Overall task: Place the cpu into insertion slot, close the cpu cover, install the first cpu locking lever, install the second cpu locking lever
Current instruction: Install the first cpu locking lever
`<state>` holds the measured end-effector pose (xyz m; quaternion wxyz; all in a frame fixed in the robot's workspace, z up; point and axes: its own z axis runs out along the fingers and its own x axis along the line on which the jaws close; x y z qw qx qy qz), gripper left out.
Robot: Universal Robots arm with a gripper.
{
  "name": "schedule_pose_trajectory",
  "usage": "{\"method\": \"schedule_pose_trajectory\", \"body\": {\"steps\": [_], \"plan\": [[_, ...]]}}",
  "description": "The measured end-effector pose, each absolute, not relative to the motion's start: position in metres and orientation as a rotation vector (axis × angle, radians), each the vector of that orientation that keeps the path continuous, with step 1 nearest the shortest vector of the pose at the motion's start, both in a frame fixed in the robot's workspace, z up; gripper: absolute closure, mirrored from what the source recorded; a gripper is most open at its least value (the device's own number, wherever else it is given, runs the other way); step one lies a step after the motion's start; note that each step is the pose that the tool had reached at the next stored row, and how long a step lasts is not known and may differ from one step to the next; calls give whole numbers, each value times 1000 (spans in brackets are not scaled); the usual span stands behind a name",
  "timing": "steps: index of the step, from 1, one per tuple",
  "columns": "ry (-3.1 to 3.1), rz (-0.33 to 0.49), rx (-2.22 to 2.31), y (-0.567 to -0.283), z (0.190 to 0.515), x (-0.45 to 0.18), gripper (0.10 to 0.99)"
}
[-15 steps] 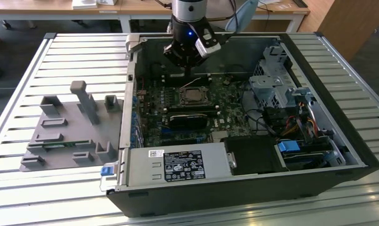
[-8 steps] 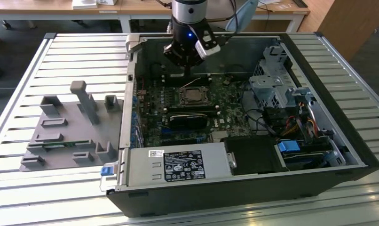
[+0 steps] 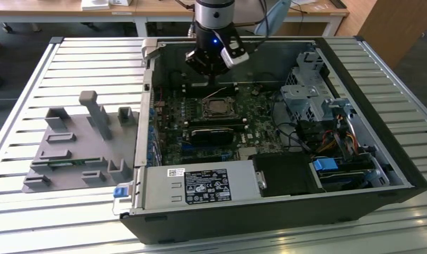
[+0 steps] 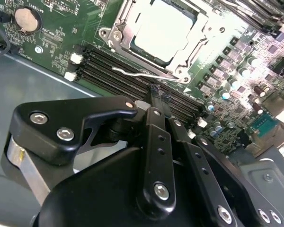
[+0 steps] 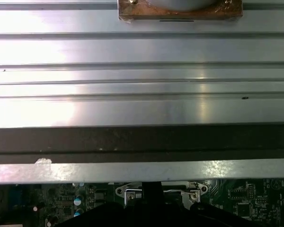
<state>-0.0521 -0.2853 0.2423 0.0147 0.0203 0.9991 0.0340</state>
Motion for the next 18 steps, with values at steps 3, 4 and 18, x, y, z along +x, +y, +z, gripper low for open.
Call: {"method": "schedule_pose_trajectory", "body": {"steps": [3, 4, 18], "plan": [[3110, 104, 70, -285, 242, -51, 980], [3110, 104, 68, -286, 242, -51, 980], [3111, 105, 42, -287, 232, -43, 980]]}}
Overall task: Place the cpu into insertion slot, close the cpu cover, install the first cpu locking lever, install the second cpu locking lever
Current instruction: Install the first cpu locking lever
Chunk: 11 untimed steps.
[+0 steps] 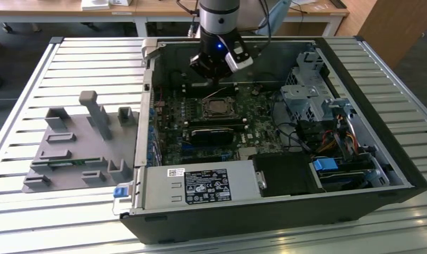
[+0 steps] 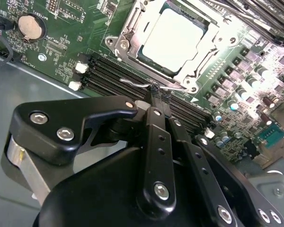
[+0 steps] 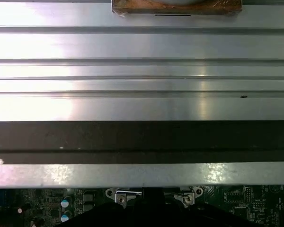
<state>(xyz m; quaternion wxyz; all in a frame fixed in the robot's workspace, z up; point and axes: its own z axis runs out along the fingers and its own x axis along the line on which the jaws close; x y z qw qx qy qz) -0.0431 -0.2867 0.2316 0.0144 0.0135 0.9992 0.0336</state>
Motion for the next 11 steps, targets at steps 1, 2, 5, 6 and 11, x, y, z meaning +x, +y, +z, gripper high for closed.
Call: {"method": "schedule_pose_trajectory", "body": {"steps": [1, 2, 5, 6, 11], "plan": [[3111, 105, 42, -287, 231, -43, 980], [3111, 104, 43, -287, 231, -43, 980], [3111, 104, 46, -287, 230, -41, 980], [3111, 104, 47, -287, 230, -40, 980], [3111, 104, 47, -287, 228, -37, 980]]}}
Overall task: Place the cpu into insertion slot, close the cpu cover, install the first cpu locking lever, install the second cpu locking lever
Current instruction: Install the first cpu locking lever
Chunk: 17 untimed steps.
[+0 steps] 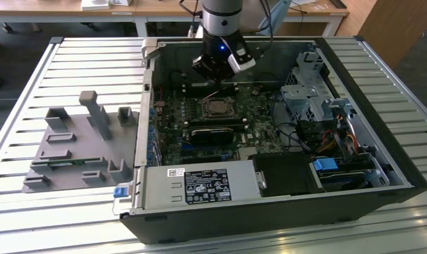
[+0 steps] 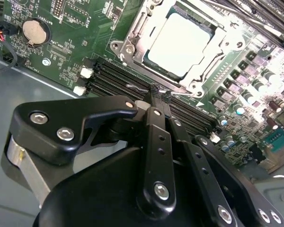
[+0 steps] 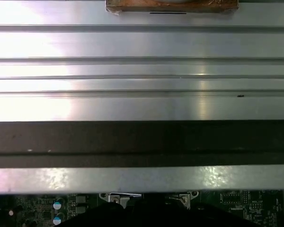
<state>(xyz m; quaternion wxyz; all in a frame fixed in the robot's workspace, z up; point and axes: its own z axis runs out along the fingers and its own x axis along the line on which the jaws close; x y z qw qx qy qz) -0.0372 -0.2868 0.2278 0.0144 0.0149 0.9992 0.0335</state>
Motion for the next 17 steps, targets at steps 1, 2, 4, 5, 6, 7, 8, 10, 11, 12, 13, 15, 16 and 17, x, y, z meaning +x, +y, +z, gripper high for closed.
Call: {"method": "schedule_pose_trajectory", "body": {"steps": [1, 2, 4, 5, 6, 7, 8, 10, 11, 12, 13, 15, 16, 17], "plan": [[3111, 104, 47, -287, 227, -37, 980], [3111, 104, 47, -287, 227, -37, 980], [3111, 104, 47, -287, 225, -36, 980], [3111, 104, 47, -287, 225, -36, 980], [3111, 104, 47, -286, 224, -36, 980], [3111, 104, 47, -286, 224, -36, 980], [3111, 104, 47, -286, 224, -36, 980], [3111, 104, 47, -285, 223, -35, 980], [3111, 104, 47, -285, 223, -35, 980], [3111, 104, 47, -284, 223, -35, 980], [3111, 104, 47, -284, 222, -34, 980], [3111, 104, 47, -284, 222, -33, 980], [3111, 104, 47, -284, 221, -33, 980], [3111, 104, 47, -283, 221, -32, 980]]}}
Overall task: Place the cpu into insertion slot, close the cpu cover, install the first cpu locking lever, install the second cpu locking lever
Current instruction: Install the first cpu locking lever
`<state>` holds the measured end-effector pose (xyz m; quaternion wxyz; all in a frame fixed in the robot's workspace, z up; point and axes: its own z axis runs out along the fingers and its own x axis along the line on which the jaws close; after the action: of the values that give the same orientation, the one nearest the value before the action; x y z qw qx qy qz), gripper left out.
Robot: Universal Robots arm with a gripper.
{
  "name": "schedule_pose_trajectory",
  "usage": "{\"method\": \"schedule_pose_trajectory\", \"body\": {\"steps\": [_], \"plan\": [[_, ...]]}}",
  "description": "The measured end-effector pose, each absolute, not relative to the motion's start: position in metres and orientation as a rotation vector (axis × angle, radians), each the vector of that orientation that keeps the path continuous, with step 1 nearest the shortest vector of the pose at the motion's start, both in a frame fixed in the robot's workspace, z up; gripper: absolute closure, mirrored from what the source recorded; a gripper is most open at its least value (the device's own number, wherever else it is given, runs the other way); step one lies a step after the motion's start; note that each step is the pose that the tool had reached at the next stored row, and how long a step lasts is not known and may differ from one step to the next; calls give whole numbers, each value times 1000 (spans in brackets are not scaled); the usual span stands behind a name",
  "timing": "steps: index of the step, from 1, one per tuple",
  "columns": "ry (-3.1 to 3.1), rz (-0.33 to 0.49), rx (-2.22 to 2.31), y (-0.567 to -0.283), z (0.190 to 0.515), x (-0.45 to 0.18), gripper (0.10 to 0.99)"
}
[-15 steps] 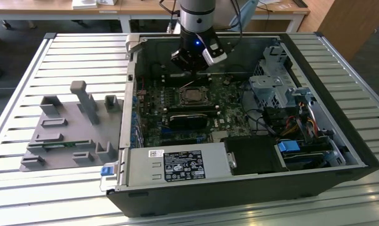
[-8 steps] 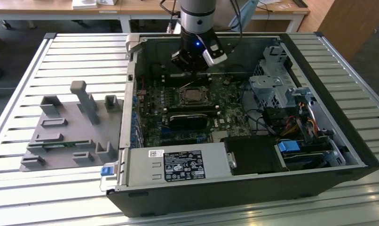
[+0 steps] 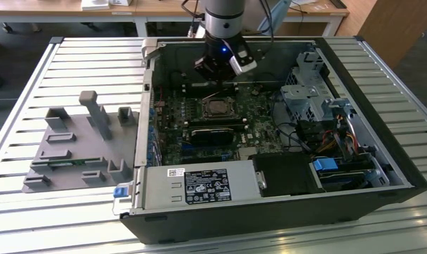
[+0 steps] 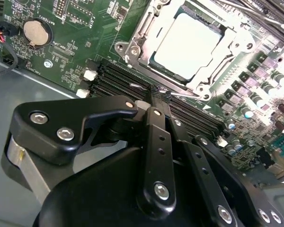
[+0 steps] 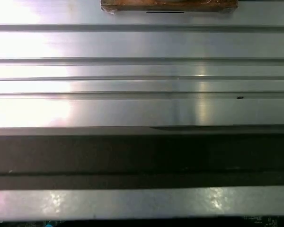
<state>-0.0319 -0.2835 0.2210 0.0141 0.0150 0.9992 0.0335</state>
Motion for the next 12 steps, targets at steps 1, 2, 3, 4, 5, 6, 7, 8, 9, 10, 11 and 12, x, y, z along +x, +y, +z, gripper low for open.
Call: {"method": "schedule_pose_trajectory", "body": {"steps": [1, 2, 3, 4, 5, 6, 7, 8, 9, 10, 11, 12], "plan": [[3111, 104, 47, -283, 221, -31, 980], [3112, 104, 47, -283, 220, -30, 980], [3112, 104, 47, -283, 220, -29, 980], [3112, 104, 47, -283, 220, -28, 980], [3112, 104, 47, -283, 219, -28, 980], [3112, 104, 47, -283, 219, -27, 980], [3112, 104, 47, -283, 218, -26, 980], [3112, 104, 47, -283, 218, -26, 980], [3112, 104, 47, -283, 218, -25, 980], [3112, 104, 47, -283, 217, -25, 980], [3112, 104, 47, -283, 217, -24, 980], [3112, 104, 47, -283, 217, -24, 980]]}}
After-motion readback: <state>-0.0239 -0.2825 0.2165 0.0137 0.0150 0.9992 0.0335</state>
